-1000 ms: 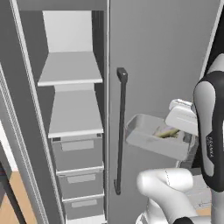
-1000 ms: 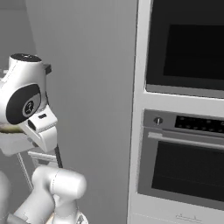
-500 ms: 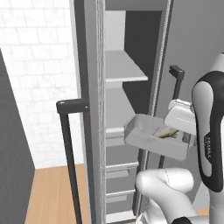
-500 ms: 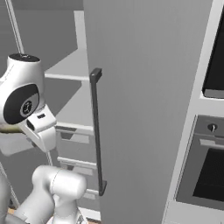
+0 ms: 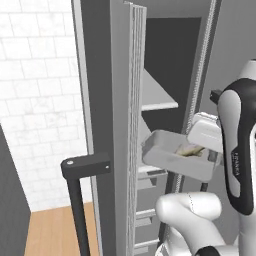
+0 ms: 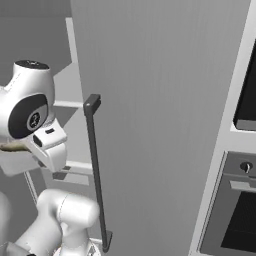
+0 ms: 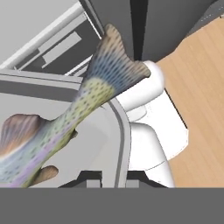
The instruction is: Take the meat container that has the fish and place it on the second highest rack of the freezer. Then take the vegetable container that has the carrot and avocado and place it on the highest rack of the freezer.
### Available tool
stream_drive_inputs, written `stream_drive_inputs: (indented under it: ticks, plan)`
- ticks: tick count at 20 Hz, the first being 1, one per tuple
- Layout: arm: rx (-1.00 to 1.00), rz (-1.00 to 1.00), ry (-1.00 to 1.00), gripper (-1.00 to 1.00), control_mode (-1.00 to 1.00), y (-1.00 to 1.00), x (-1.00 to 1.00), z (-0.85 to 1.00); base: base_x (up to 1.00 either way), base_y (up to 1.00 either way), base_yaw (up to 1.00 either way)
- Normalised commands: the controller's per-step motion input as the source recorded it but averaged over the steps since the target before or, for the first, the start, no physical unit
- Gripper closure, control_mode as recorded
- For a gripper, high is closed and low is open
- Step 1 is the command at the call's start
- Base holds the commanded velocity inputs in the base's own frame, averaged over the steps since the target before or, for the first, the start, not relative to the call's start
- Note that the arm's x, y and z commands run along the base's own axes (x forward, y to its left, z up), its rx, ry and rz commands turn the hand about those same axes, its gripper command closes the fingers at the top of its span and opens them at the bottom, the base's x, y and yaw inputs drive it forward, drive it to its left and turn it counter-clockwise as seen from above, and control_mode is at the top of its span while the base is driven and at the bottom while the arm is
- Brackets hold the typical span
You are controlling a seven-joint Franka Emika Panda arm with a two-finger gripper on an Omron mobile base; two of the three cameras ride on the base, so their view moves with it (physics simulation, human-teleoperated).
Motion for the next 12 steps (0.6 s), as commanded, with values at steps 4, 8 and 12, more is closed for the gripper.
stream_drive_inputs:
  ticks: [4, 8, 12]
  plan:
    - [0.0, -0.17, 0.01, 1.0, -1.0, 0.2, -0.02, -0.45, 0.0, 0.0, 0.0]
    - [0.0, -0.33, 0.0, 1.0, -1.0, 0.4, 0.39, -0.47, 0.0, 0.0, 0.0]
    - [0.0, -0.29, 0.02, 1.0, -1.0, 0.51, 0.98, -0.33, 0.0, 0.0, 0.0]
